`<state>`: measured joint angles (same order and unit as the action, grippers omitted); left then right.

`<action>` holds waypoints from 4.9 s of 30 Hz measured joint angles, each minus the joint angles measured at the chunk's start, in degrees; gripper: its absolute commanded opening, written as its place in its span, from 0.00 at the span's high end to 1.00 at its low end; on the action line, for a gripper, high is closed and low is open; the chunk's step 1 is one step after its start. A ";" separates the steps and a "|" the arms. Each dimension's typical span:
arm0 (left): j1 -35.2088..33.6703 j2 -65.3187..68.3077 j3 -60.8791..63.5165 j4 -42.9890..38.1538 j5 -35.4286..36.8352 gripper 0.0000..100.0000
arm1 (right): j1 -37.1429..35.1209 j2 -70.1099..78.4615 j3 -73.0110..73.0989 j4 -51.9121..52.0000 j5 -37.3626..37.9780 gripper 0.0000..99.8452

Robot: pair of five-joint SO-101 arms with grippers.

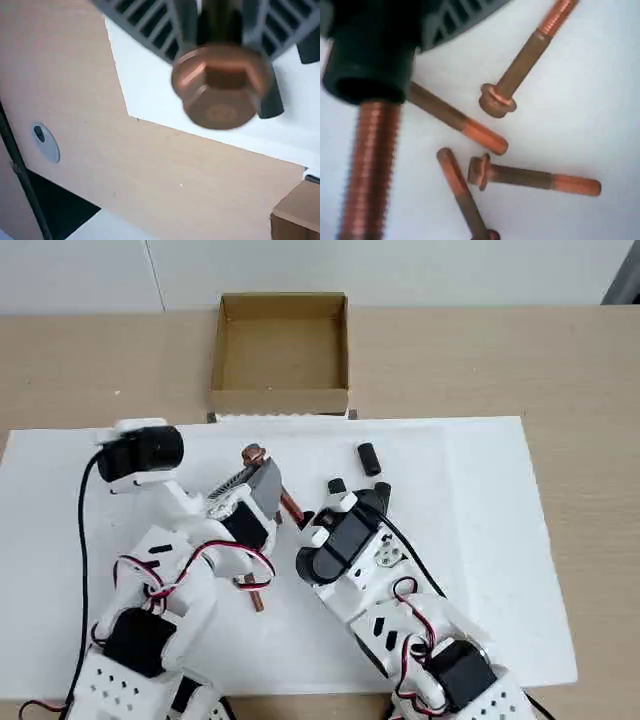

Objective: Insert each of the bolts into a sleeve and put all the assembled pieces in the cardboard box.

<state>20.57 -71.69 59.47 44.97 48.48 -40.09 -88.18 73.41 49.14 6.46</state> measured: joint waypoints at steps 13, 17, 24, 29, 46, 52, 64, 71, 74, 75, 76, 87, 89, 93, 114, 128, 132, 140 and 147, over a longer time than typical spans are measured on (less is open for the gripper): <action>2.73 -0.26 1.93 -3.08 -0.18 0.99 | 0.09 0.00 0.00 0.00 0.00 1.00; 3.08 -0.18 1.93 -0.35 0.00 0.99 | -0.09 0.00 0.00 0.00 0.00 1.00; 4.57 -0.53 1.93 2.81 -4.13 0.99 | -0.18 0.09 0.09 0.00 0.26 1.00; 8.53 -0.62 1.93 5.19 -9.93 0.99 | 0.00 0.09 0.09 0.00 2.81 1.00; 10.46 -0.70 1.14 10.81 -11.34 0.75 | -0.09 0.00 -0.44 0.00 3.08 1.00; 10.55 -0.62 -1.93 11.43 -11.34 0.75 | 0.09 0.00 -1.67 0.00 3.08 1.00; 6.42 -0.53 -4.04 11.43 -16.00 0.75 | 0.09 -0.35 -1.85 -2.81 3.08 1.00; 7.21 -0.62 -4.31 12.92 -16.97 0.75 | 0.62 -0.26 -1.76 -4.92 3.25 1.00; 7.47 -0.62 -4.31 13.01 -16.88 0.75 | 0.79 -0.26 -1.76 -5.01 3.25 1.00; 7.30 -0.62 -4.31 13.01 -16.88 0.75 | 0.70 -0.26 -1.76 -5.01 3.25 1.00; 7.47 -0.62 -4.31 13.01 -16.88 0.75 | 0.70 -0.26 -1.76 -5.01 3.25 1.00; -2.46 -0.62 -7.30 12.84 -19.16 0.77 | 5.54 -0.26 -1.76 -5.01 3.25 1.00; -5.10 -0.62 -9.32 12.84 -19.16 0.82 | 7.65 -0.26 -1.76 -5.01 2.20 1.00; -11.96 -0.70 -11.08 12.84 -19.16 1.00 | 14.15 1.23 -1.67 -5.01 -2.99 1.00; -22.42 -0.70 9.85 12.84 -37.98 0.99 | 22.95 64.09 -49.93 -7.38 -16.26 1.00; -22.42 -0.62 13.19 12.84 -46.95 0.99 | 22.95 101.98 -88.18 -7.38 -4.84 1.00; -22.42 -0.62 16.88 10.02 -48.09 0.99 | 23.03 111.56 -97.58 -7.38 -2.64 1.00; -22.42 -0.62 21.63 4.40 -48.18 0.99 | 22.95 128.88 -115.43 -7.38 1.32 1.00; -22.42 -0.62 23.38 3.69 -48.18 0.99 | 22.95 136.88 -124.31 -7.38 5.27 0.99</action>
<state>-1.85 -72.31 82.86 48.66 0.31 -17.14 48.70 -50.90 41.76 11.74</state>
